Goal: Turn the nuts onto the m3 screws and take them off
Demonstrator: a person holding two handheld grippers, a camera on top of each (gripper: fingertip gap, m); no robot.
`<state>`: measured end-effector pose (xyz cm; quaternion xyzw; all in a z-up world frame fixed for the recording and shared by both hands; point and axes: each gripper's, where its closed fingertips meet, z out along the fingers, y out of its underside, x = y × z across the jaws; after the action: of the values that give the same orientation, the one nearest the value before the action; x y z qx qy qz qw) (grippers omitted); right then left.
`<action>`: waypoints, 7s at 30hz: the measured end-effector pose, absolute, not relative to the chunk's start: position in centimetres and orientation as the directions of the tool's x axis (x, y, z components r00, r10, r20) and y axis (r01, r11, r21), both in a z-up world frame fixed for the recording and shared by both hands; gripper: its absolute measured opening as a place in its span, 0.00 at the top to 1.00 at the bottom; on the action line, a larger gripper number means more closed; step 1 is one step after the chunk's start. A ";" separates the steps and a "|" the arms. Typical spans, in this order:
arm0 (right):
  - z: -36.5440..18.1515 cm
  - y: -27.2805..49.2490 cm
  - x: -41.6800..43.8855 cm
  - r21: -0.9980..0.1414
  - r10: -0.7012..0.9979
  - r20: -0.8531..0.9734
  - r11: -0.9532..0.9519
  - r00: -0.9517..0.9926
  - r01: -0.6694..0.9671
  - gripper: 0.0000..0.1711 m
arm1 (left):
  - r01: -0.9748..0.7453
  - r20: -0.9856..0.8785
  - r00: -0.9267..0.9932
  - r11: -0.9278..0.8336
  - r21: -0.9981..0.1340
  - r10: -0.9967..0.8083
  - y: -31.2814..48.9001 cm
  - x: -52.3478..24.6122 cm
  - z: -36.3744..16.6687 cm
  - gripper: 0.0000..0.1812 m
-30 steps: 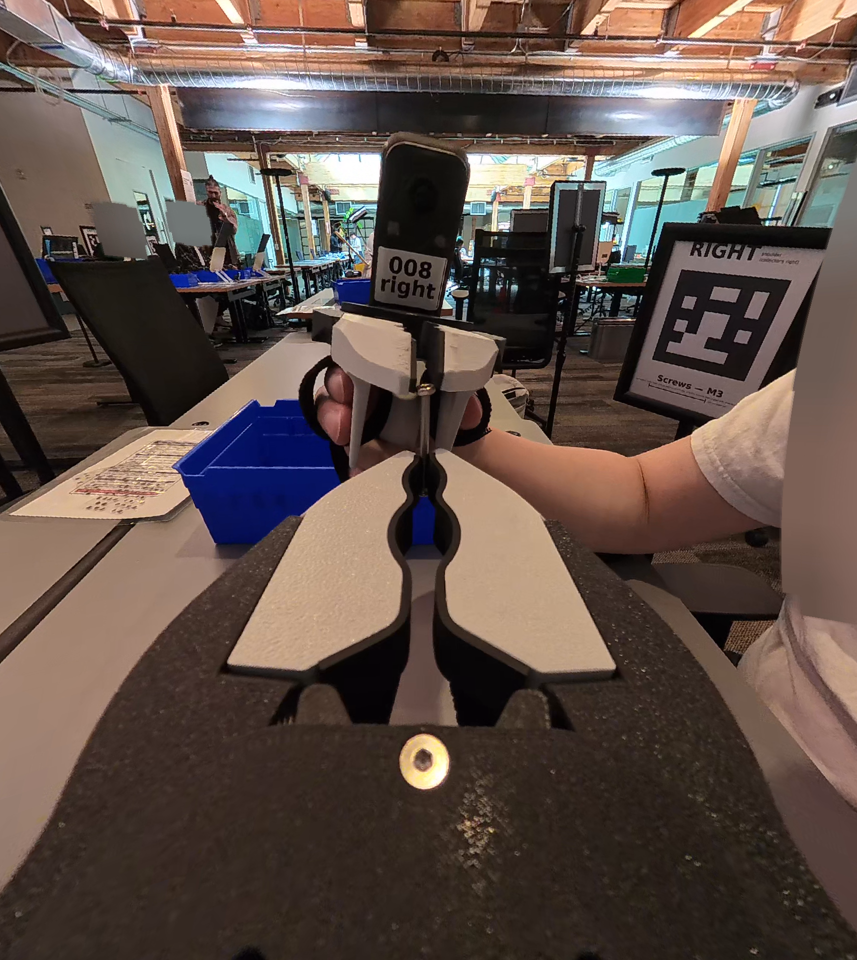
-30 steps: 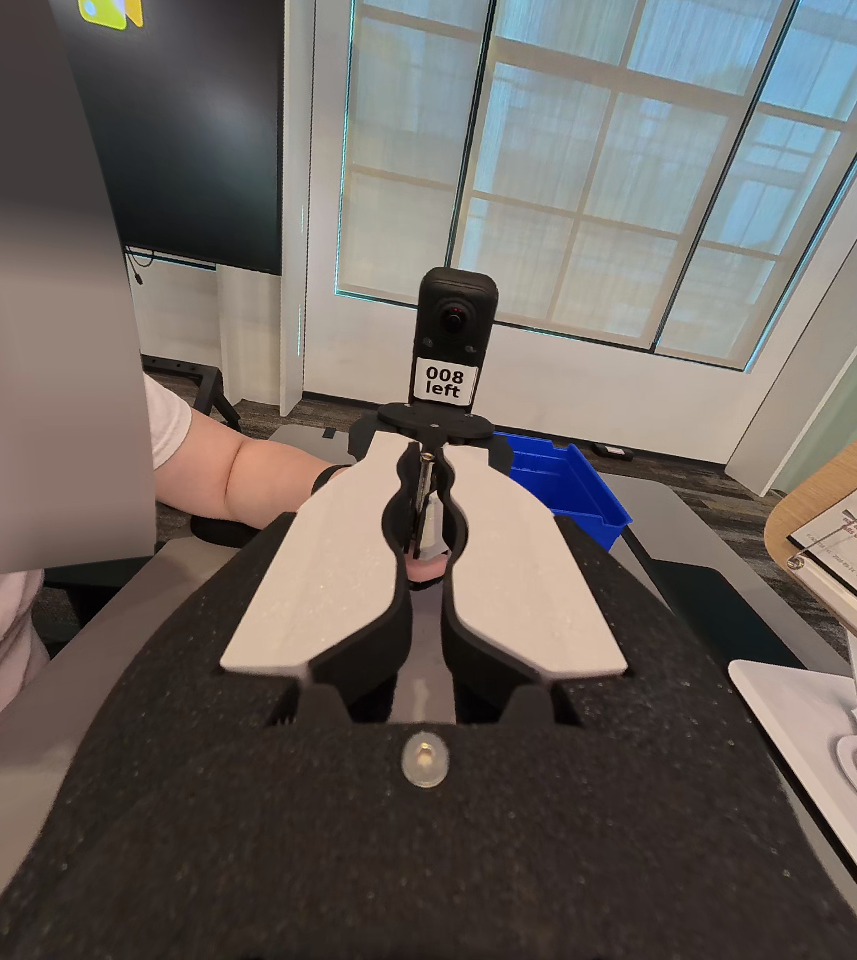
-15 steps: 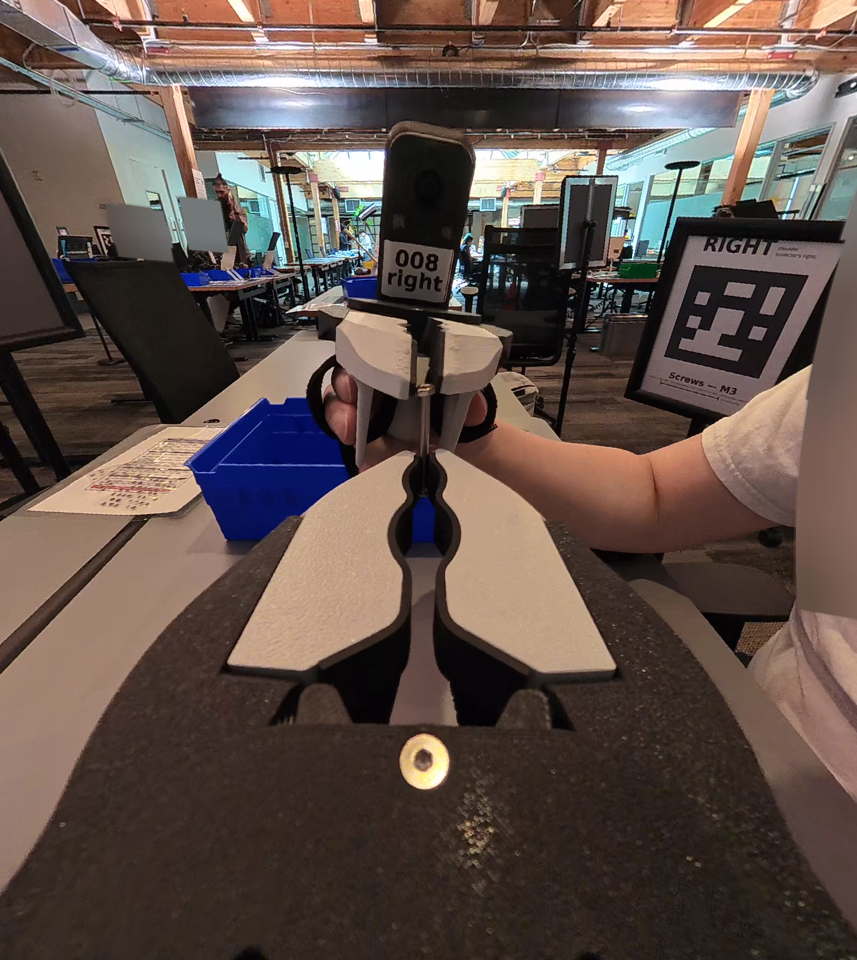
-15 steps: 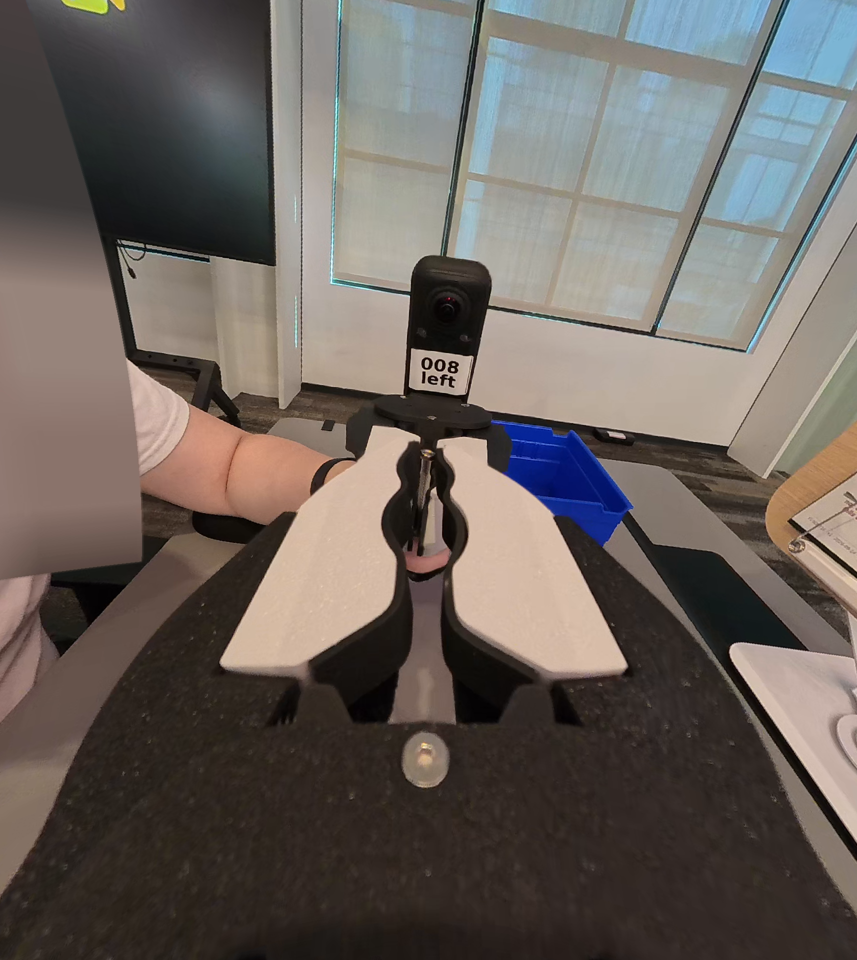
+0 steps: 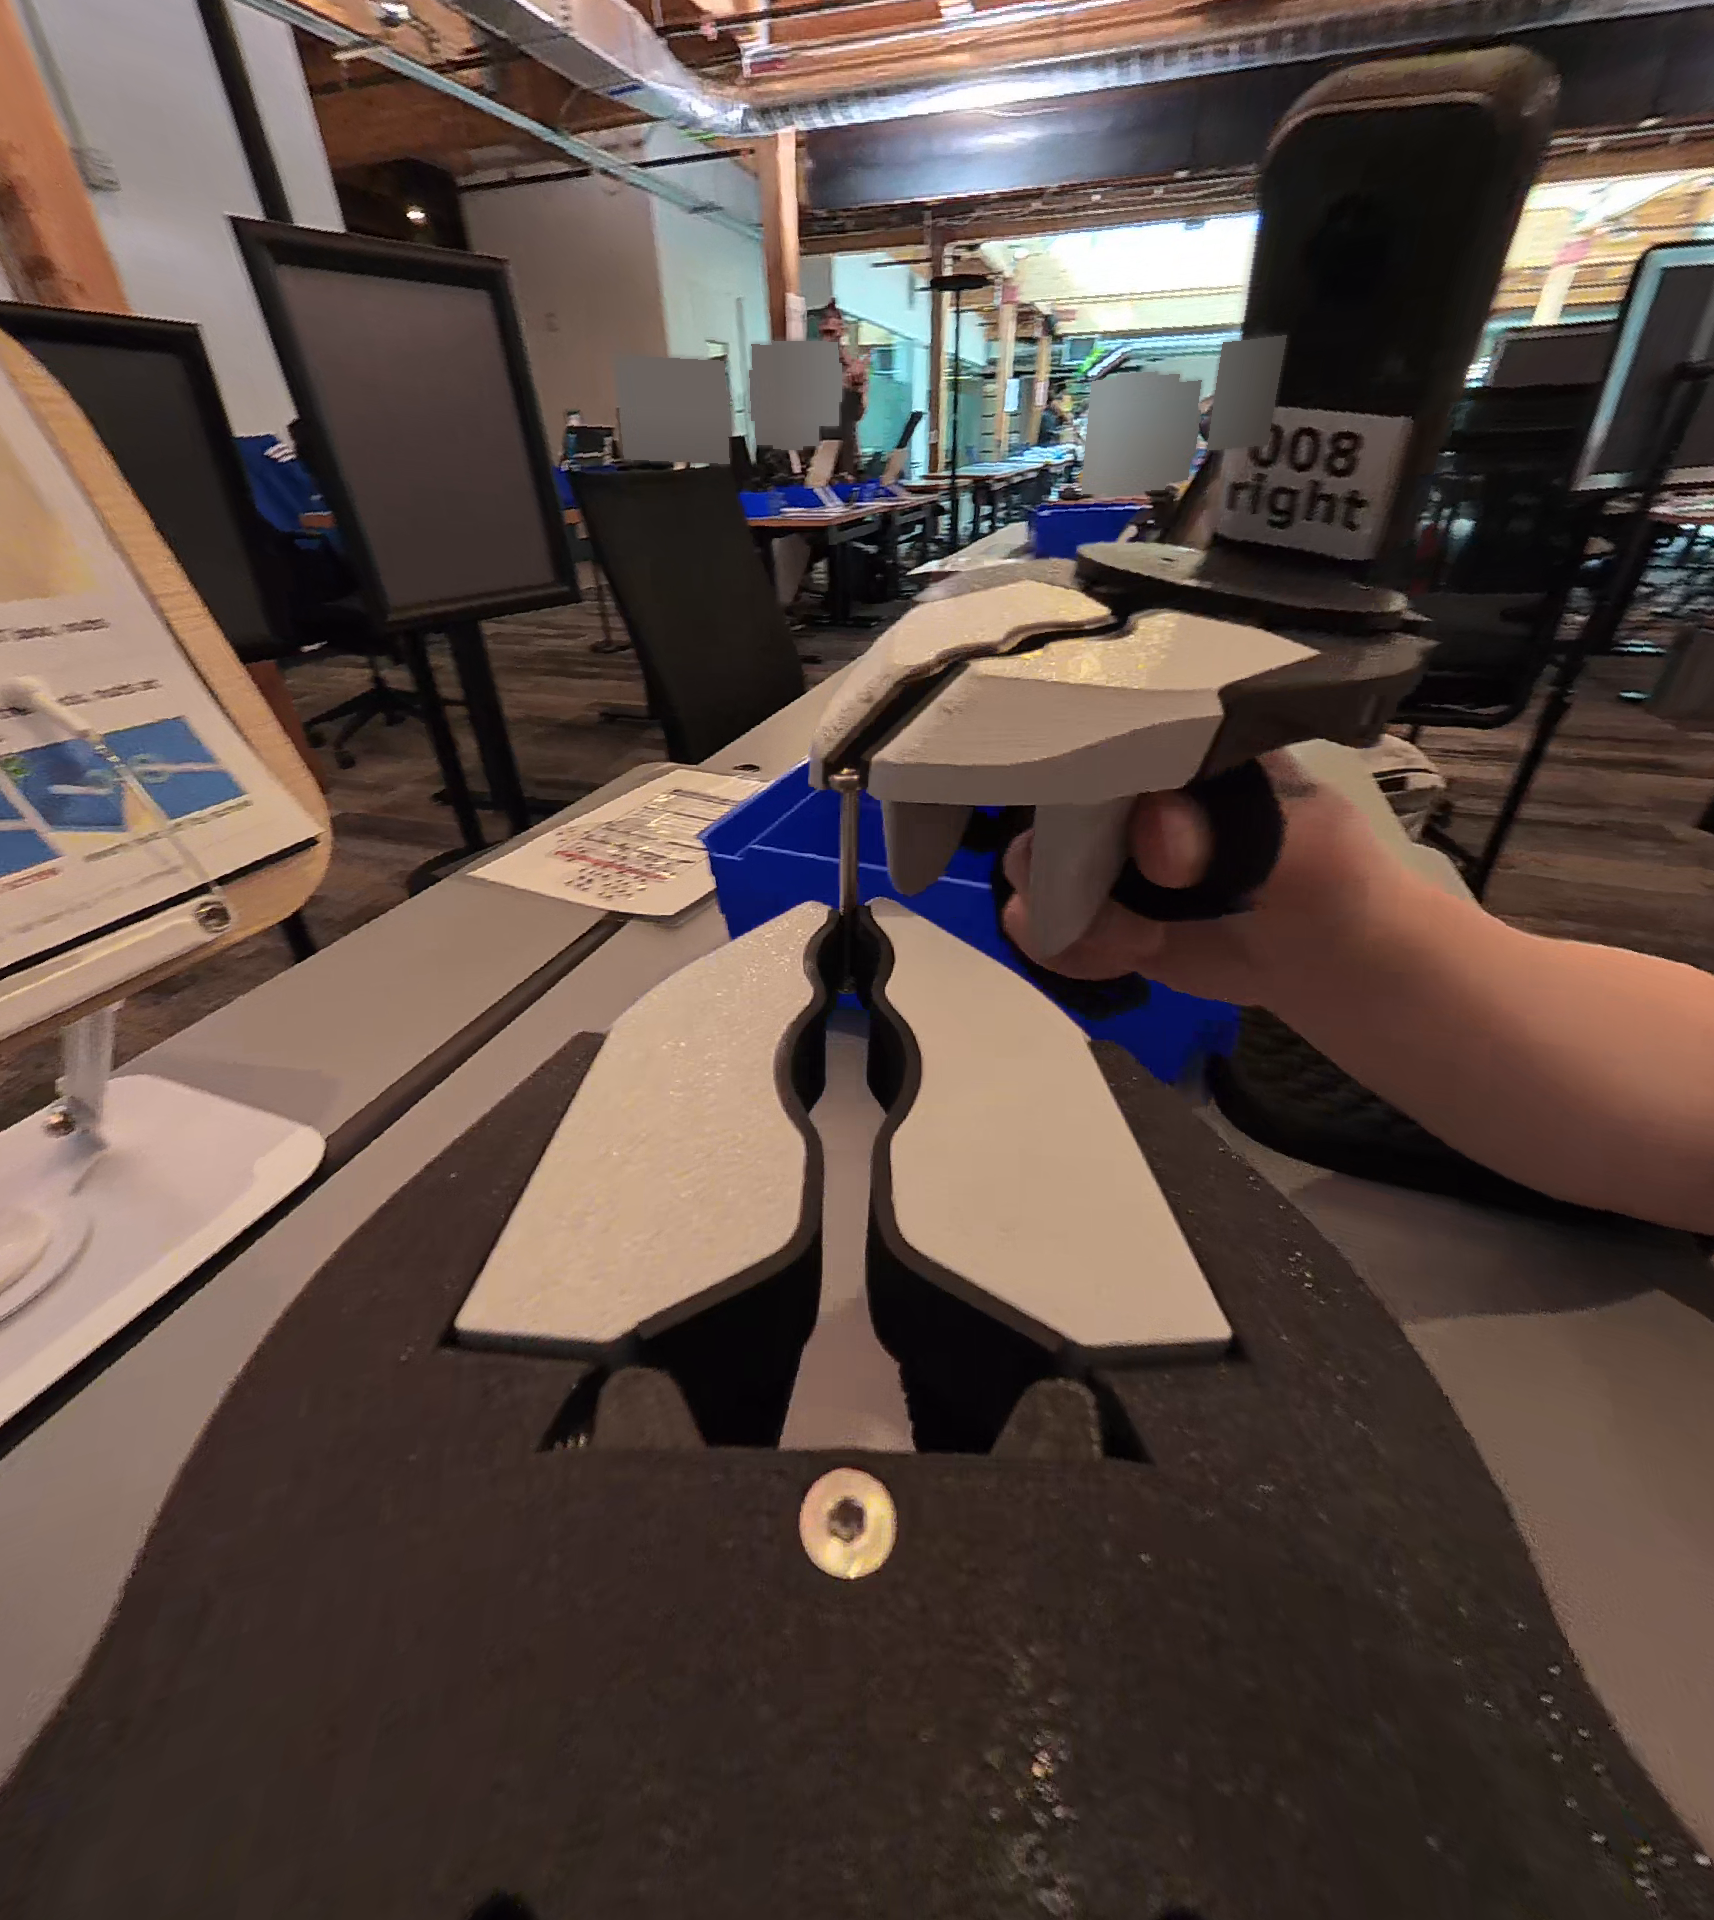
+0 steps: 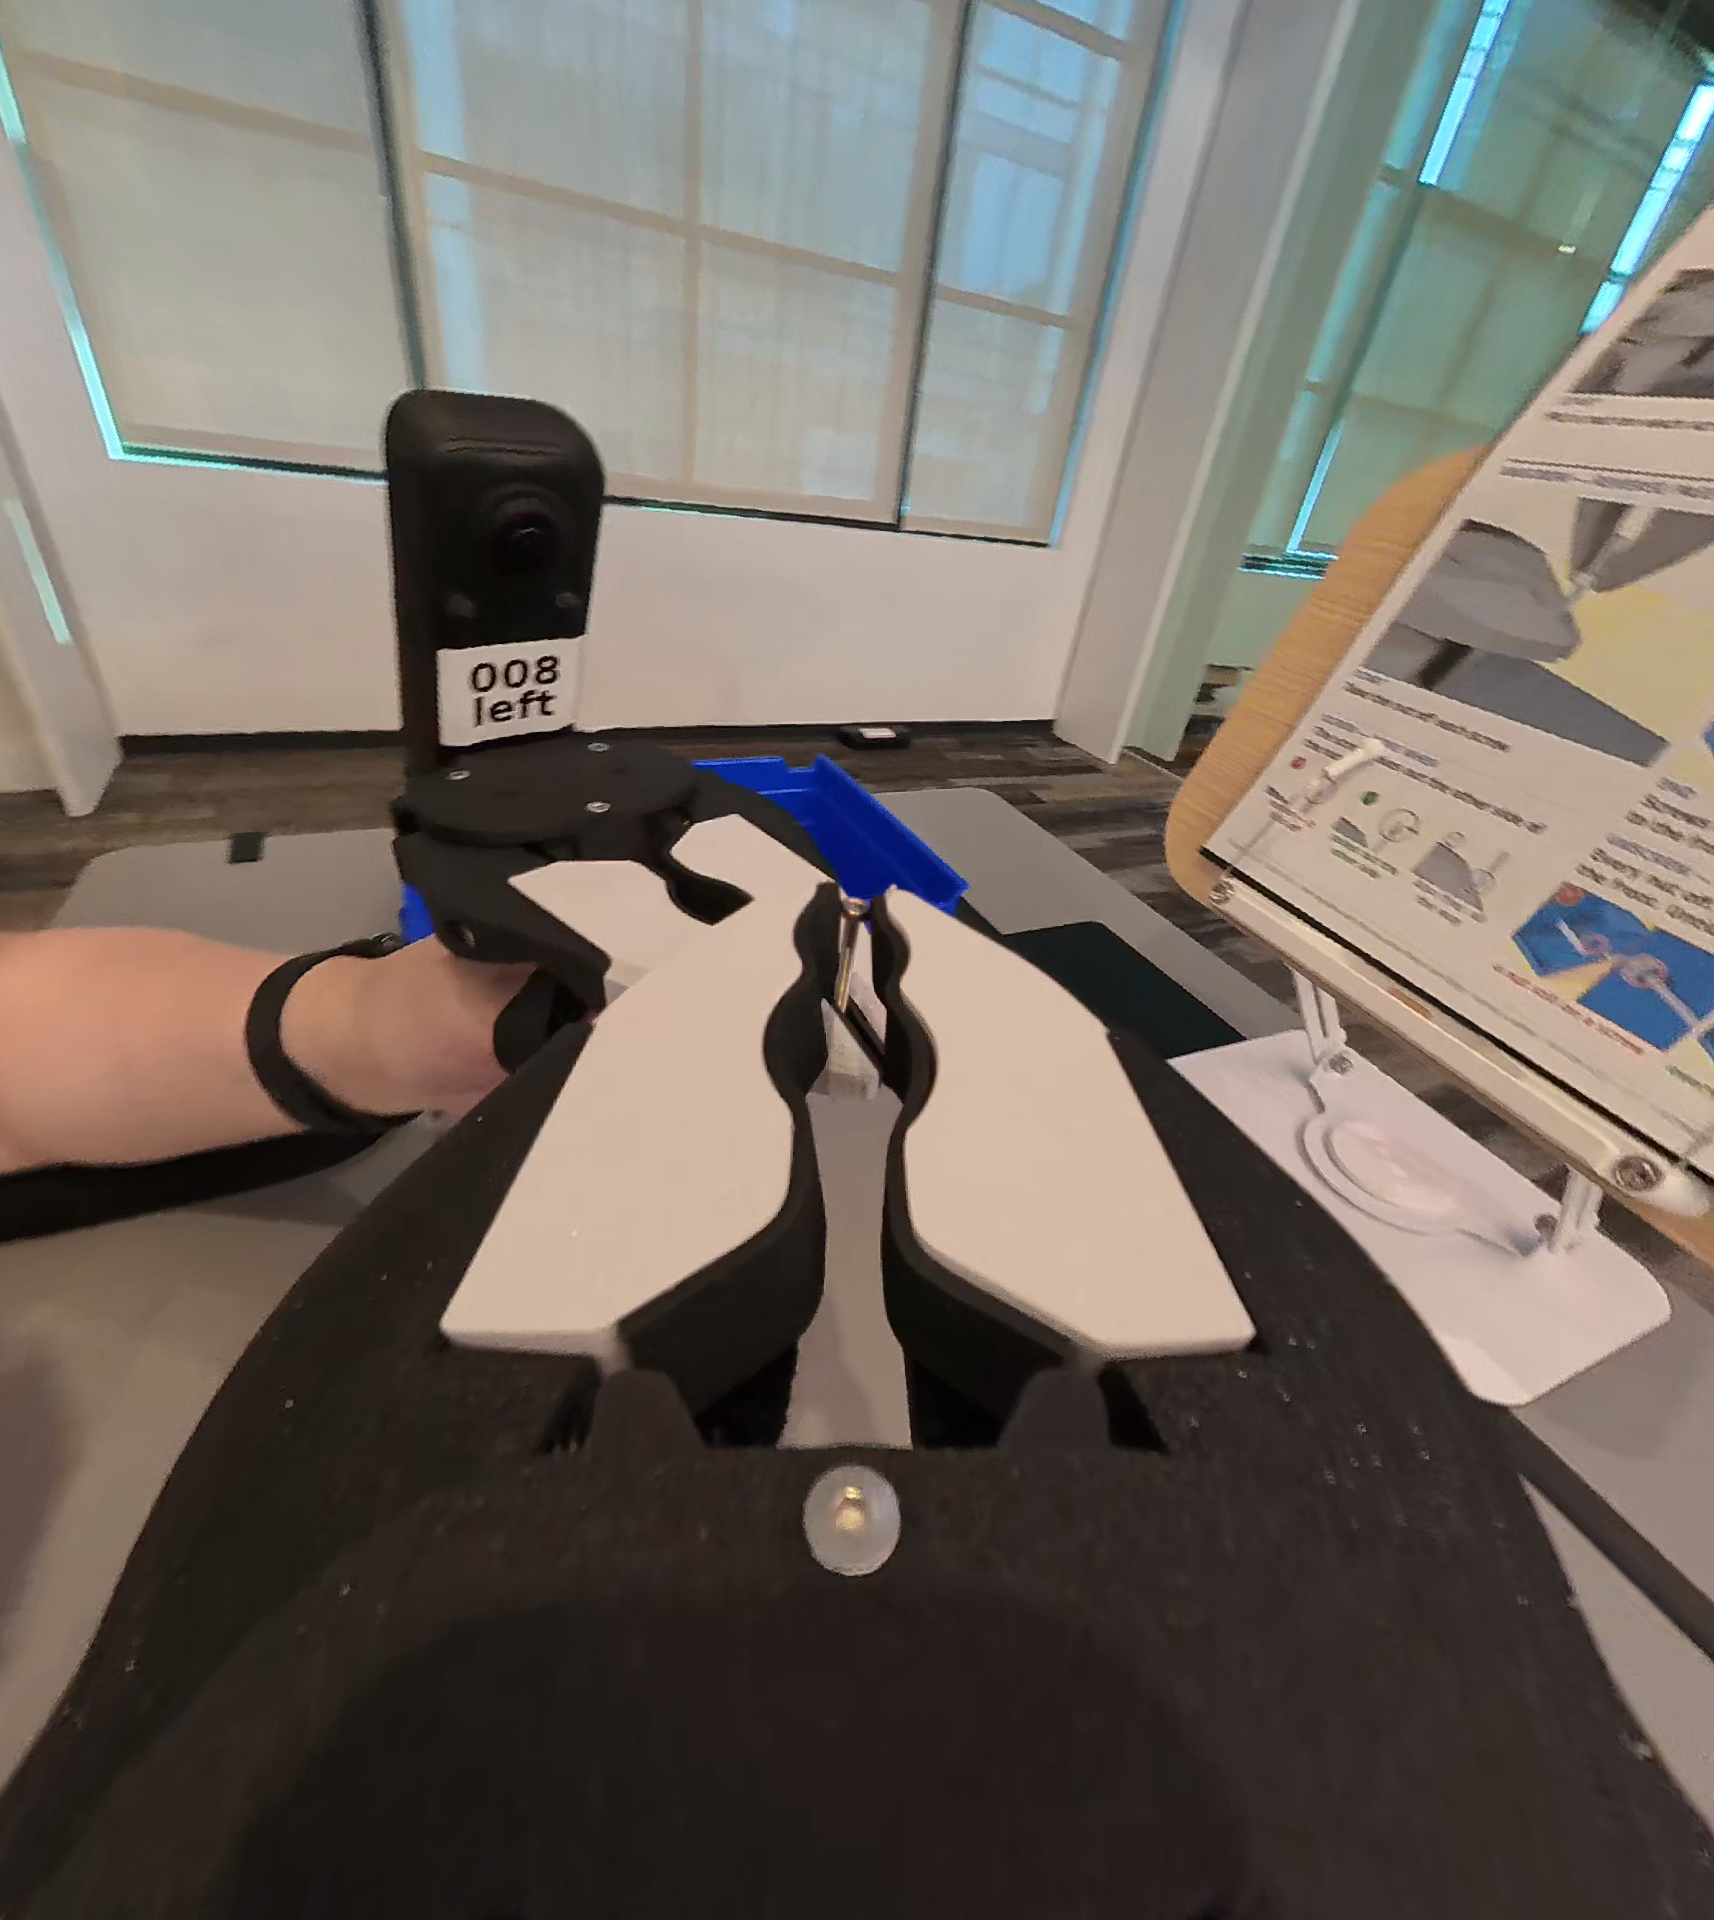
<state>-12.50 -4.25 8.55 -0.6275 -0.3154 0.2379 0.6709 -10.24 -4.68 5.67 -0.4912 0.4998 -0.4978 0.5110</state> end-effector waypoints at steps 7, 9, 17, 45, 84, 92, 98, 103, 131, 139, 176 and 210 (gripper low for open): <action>8.2 -3.4 -12.4 -0.995 0.599 0.094 0.069 0.795 0.066 0.97 | -0.017 -0.057 0.109 0.056 -0.998 -0.992 -3.5 -10.4 5.3 0.99; 8.2 -3.3 -12.5 -0.997 0.586 0.077 0.061 0.806 0.050 0.97 | -0.019 -0.062 0.120 0.060 -0.998 -0.991 -3.5 -10.4 5.3 0.99; 9.8 -4.3 -12.1 -0.987 0.632 0.149 0.139 0.761 0.077 0.87 | 0.018 -0.023 0.037 0.024 -1.000 -0.999 -4.4 -10.5 5.9 0.99; 9.1 -11.2 -13.1 -0.983 0.964 0.183 0.183 0.191 0.016 0.97 | 0.070 -0.014 -0.479 -0.022 -0.997 -0.878 -12.6 -10.9 6.5 0.99; 9.4 -9.2 -13.0 -0.942 0.857 0.335 0.303 0.393 0.143 0.90 | 0.046 -0.043 -0.290 0.031 -0.998 -0.956 -9.7 -10.2 6.2 0.99; 9.6 -10.0 -13.1 -0.915 0.835 0.403 0.369 0.374 0.164 0.92 | 0.043 -0.044 -0.298 0.033 -0.999 -0.954 -9.8 -10.2 6.1 0.99; 8.9 -9.8 -13.4 -0.906 0.830 0.420 0.366 0.368 0.211 0.92 | 0.041 -0.043 -0.300 0.033 -0.999 -0.953 -9.9 -10.1 6.0 0.99; 9.4 -9.9 -13.1 -0.910 0.827 0.415 0.369 0.380 0.189 0.92 | 0.040 -0.045 -0.301 0.034 -0.999 -0.952 -9.9 -10.1 6.0 0.99; 8.8 -9.1 -12.5 -0.947 0.870 0.319 0.283 0.376 0.149 0.95 | 0.038 -0.052 -0.307 0.042 -0.998 -0.950 -10.2 -10.1 6.0 0.99; 8.8 -9.2 -12.5 -0.951 0.878 0.308 0.276 0.365 0.139 0.96 | 0.038 -0.053 -0.306 0.044 -0.998 -0.951 -10.2 -10.1 6.0 0.99; 10.7 -5.7 -11.8 -0.954 0.721 0.220 0.301 0.657 -0.010 0.88 | 0.042 -0.009 -0.052 0.007 -0.999 -0.999 -5.9 -10.5 6.7 0.99; 9.7 -9.1 -13.4 -0.939 0.849 0.337 0.336 0.406 0.076 0.84 | 0.053 -0.054 -0.221 0.043 -0.998 -0.974 -8.9 -10.6 7.1 0.99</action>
<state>-13.39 -9.12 9.68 -0.4997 -0.4632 0.2870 0.6734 -10.57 -8.89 7.12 -0.4165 0.5527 -0.5522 0.4649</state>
